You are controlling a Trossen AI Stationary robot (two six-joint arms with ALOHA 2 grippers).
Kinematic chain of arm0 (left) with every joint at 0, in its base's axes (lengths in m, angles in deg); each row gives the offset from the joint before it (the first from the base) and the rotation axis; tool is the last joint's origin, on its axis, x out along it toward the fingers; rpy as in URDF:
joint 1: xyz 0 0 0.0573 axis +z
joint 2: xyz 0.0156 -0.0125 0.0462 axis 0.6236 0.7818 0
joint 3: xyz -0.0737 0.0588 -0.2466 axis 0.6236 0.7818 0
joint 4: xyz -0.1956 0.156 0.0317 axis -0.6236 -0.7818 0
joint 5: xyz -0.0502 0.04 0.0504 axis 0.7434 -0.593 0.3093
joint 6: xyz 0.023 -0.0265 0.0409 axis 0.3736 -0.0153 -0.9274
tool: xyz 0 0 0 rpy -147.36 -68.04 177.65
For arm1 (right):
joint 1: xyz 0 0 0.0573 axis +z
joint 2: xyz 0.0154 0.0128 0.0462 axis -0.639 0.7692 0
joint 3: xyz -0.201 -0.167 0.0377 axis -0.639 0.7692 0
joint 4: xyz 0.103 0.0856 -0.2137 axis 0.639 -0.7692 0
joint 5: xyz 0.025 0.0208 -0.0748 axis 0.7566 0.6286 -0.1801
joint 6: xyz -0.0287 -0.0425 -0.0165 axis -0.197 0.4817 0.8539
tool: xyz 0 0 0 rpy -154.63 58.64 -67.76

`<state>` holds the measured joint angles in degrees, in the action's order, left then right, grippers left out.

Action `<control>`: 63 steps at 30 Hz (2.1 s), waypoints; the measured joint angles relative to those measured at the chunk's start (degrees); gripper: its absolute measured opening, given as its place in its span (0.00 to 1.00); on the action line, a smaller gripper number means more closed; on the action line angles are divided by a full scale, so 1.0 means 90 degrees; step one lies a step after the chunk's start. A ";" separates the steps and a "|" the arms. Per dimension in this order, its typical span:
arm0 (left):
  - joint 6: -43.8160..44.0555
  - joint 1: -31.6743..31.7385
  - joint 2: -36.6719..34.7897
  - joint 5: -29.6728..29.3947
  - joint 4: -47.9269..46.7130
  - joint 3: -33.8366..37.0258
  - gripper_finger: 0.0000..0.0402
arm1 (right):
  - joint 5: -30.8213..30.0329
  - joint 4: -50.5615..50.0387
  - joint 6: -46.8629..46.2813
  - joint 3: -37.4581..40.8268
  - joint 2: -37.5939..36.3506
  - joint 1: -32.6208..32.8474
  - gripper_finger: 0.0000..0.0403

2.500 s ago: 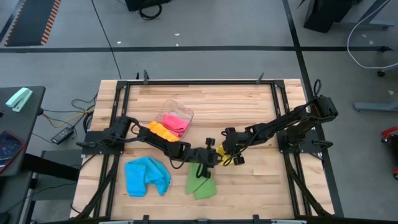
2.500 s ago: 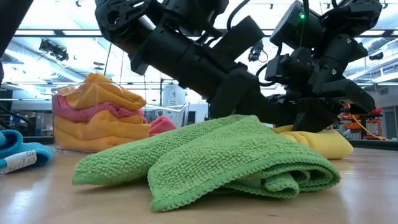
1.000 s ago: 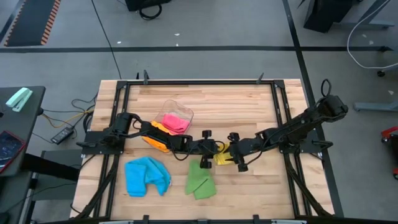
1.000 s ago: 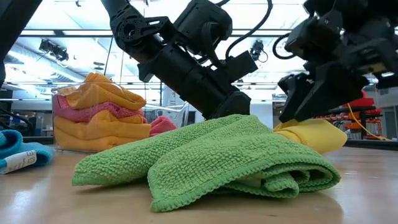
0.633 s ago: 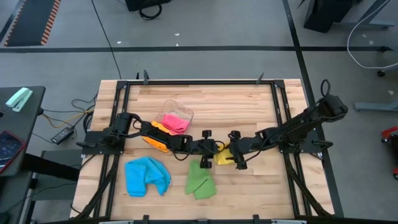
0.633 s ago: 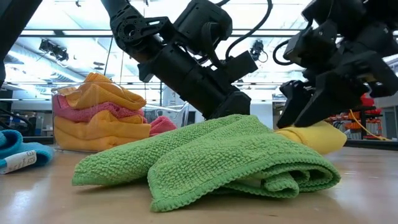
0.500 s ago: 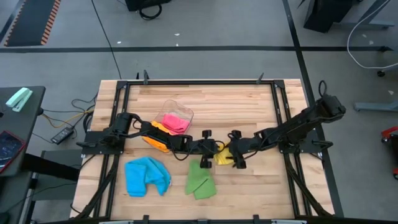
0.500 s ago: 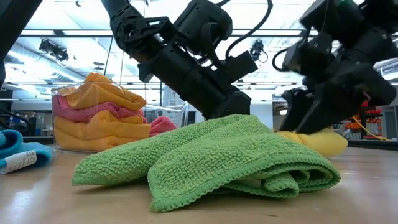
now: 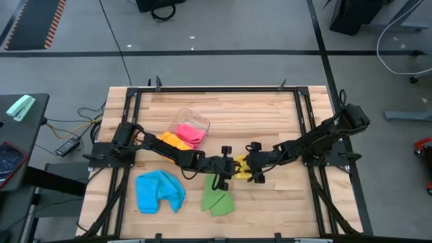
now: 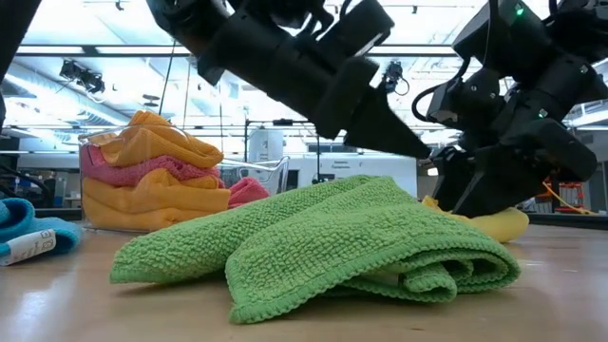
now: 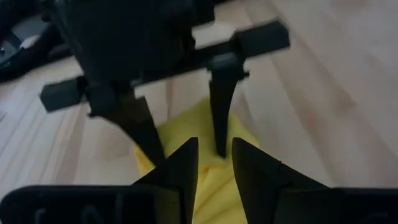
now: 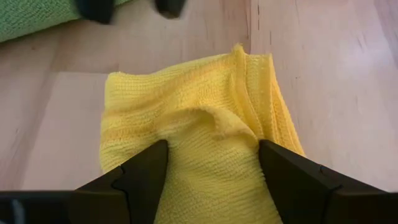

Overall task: Fold microfiber towels
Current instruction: Fold the yellow microfiber towel

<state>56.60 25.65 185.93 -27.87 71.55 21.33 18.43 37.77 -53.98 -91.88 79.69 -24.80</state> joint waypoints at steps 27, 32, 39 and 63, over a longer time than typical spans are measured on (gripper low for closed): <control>0.1058 0.0322 0.0282 0.0701 0.0614 -0.0007 0.27 | -0.0017 0.0271 0.0186 0.0023 0.0022 0.0027 0.65; 0.1235 0.0250 0.0160 0.0703 -0.0263 -0.0359 0.29 | -0.0022 0.0257 0.0426 0.0020 0.0019 0.0027 0.65; 0.1466 0.0200 0.0165 0.0706 -0.0660 -0.0499 0.34 | -0.0022 0.0190 0.0559 0.0009 0.0015 0.0027 0.65; 0.1512 0.0381 0.0780 0.0236 -0.0587 -0.0549 0.31 | -0.0023 -0.0421 0.0806 -0.0231 -0.0226 0.0049 0.65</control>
<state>70.21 29.08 192.94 -25.75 66.27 16.39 18.23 33.98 -46.72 -93.96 77.65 -24.36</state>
